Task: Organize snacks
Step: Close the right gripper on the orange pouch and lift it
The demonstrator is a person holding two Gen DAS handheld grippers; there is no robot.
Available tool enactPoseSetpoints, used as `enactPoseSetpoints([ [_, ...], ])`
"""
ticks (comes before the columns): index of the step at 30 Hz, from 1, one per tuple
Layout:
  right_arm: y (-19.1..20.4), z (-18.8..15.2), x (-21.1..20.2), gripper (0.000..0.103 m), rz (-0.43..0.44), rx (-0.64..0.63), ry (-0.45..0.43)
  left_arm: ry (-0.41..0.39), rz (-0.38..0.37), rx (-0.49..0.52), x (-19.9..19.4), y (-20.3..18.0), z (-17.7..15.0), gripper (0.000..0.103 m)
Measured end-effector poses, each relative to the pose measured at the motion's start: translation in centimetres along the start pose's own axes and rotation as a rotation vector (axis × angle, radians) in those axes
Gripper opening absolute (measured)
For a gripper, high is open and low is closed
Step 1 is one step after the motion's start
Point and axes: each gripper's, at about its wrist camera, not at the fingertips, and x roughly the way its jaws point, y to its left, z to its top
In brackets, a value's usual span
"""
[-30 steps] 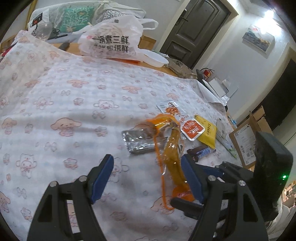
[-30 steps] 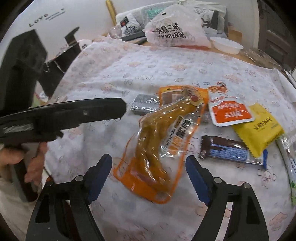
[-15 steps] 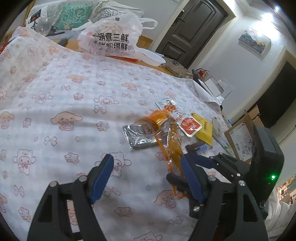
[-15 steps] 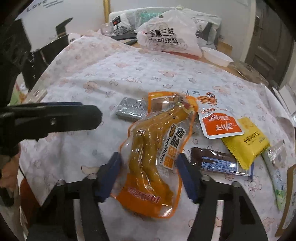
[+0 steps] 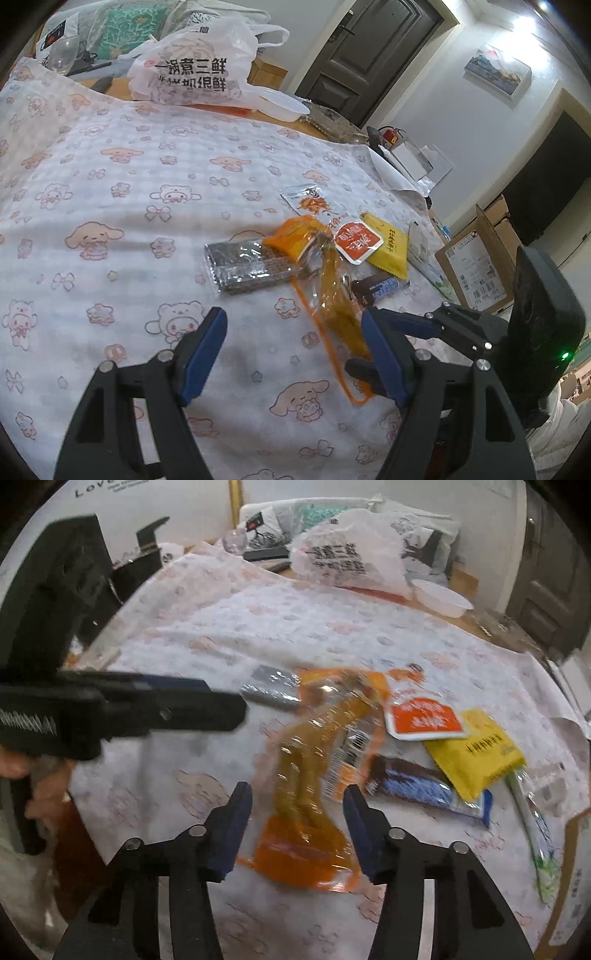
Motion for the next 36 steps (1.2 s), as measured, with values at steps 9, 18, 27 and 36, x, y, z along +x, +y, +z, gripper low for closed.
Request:
enactPoseSetpoints([
  [9, -0.6, -1.2, 0.5, 0.076, -0.005, 0.069, 0.006, 0.014, -0.003, -0.003, 0.6, 0.0, 0.0, 0.072],
  [18, -0.5, -1.4, 0.4, 0.054, -0.052, 0.084, -0.024, 0.018, -0.009, -0.001, 0.5, -0.1, -0.1, 0.072],
  [27, -1.3, -1.9, -0.7, 0.048, 0.014, 0.091, -0.044, 0.035, -0.028, 0.015, 1.0, -1.2, -0.4, 0.072],
  [36, -1.6, -1.3, -2.8, 0.042, 0.053, 0.076, -0.096, 0.034, -0.049, 0.018, 1.0, -1.8, 0.1, 0.072],
])
